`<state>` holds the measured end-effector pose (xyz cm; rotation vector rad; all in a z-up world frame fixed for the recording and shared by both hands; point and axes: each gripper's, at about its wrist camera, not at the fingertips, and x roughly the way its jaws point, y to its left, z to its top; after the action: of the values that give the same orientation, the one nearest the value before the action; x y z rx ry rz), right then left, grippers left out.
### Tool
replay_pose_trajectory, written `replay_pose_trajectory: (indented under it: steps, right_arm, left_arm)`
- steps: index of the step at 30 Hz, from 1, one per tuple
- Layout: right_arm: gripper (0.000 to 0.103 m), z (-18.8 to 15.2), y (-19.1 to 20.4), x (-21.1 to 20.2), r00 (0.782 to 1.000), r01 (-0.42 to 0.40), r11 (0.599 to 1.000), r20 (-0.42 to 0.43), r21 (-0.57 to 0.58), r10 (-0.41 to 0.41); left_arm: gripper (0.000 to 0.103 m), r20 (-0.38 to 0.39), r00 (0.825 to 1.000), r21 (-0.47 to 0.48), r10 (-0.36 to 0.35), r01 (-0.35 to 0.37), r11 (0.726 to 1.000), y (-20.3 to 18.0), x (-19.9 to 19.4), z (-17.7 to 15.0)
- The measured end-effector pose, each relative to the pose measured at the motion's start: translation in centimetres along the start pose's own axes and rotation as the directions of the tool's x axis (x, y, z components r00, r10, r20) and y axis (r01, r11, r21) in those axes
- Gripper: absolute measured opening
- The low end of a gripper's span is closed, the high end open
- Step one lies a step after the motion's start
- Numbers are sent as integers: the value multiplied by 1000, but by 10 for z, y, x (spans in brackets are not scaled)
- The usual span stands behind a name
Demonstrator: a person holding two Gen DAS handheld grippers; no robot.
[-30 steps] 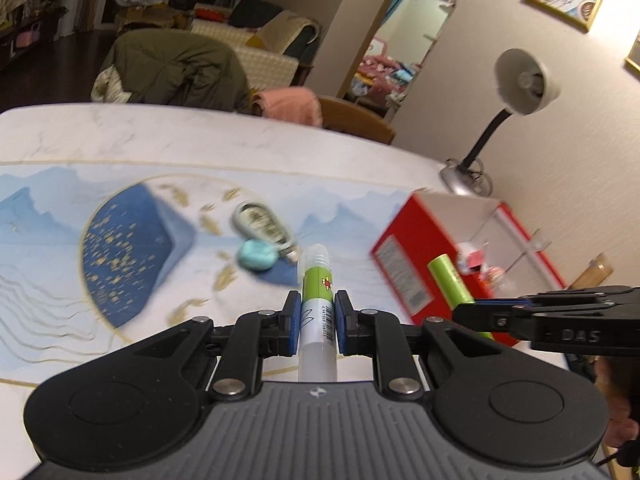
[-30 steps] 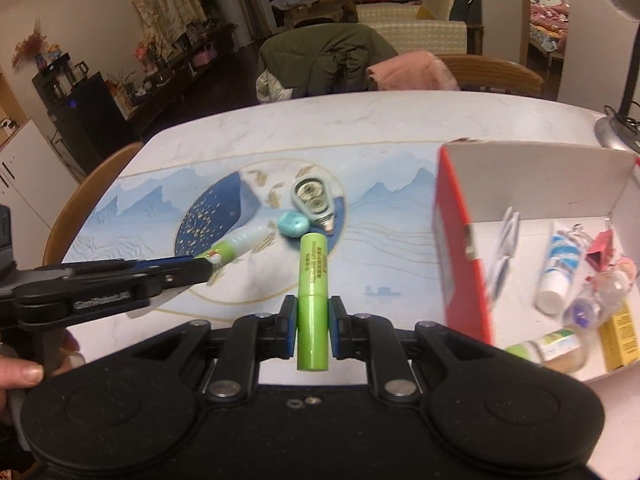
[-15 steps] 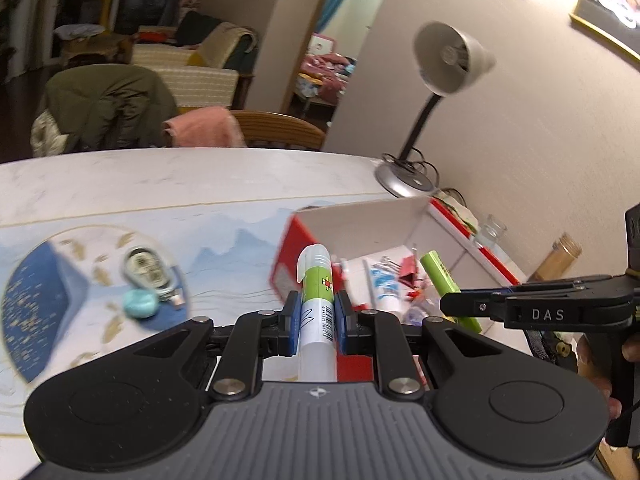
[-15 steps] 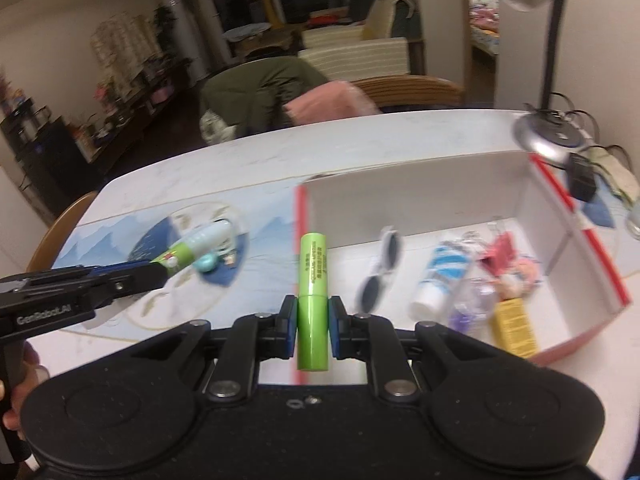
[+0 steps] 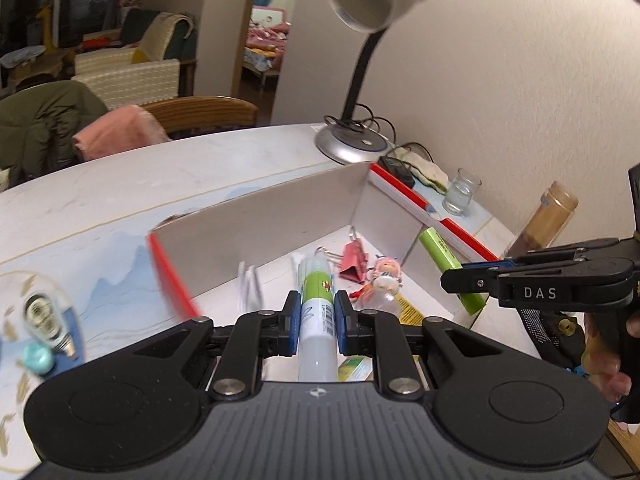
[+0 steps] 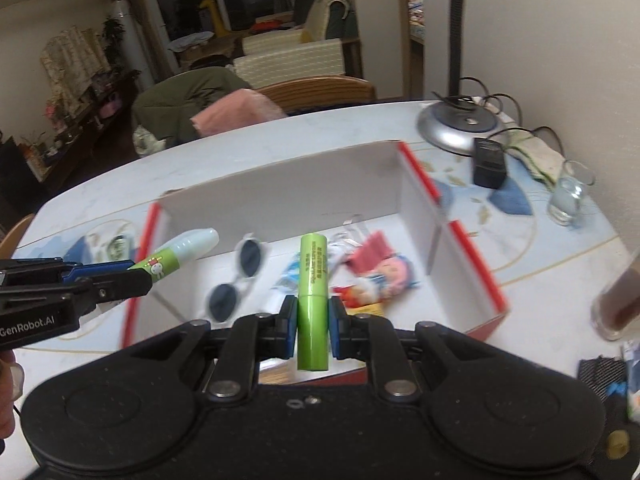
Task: Organize rigid objects
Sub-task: 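Carry the marker and highlighter over the shoebox with both tools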
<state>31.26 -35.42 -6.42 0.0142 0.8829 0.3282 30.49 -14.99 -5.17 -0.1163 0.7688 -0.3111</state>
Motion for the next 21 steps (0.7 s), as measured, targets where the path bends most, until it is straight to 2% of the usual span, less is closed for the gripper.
replay_pose_trajectory:
  steps: [7,14,21]
  right_arm:
    - [15,10,-25,20,999,37,999,-22,-25,-37]
    - [15,16,-32,52,996,48,997,-68,-59,-52]
    - [14,19,-26,75,992,55,993,-111,-107,-66]
  left_arm:
    - [17,-55,998,32,1,1,999,-17,45,18]
    - [17,-31,1000,-39,-6,4,999,-15,73,40]
    - [17,-33,999,-84,-1,-2,996,-12,104,45]
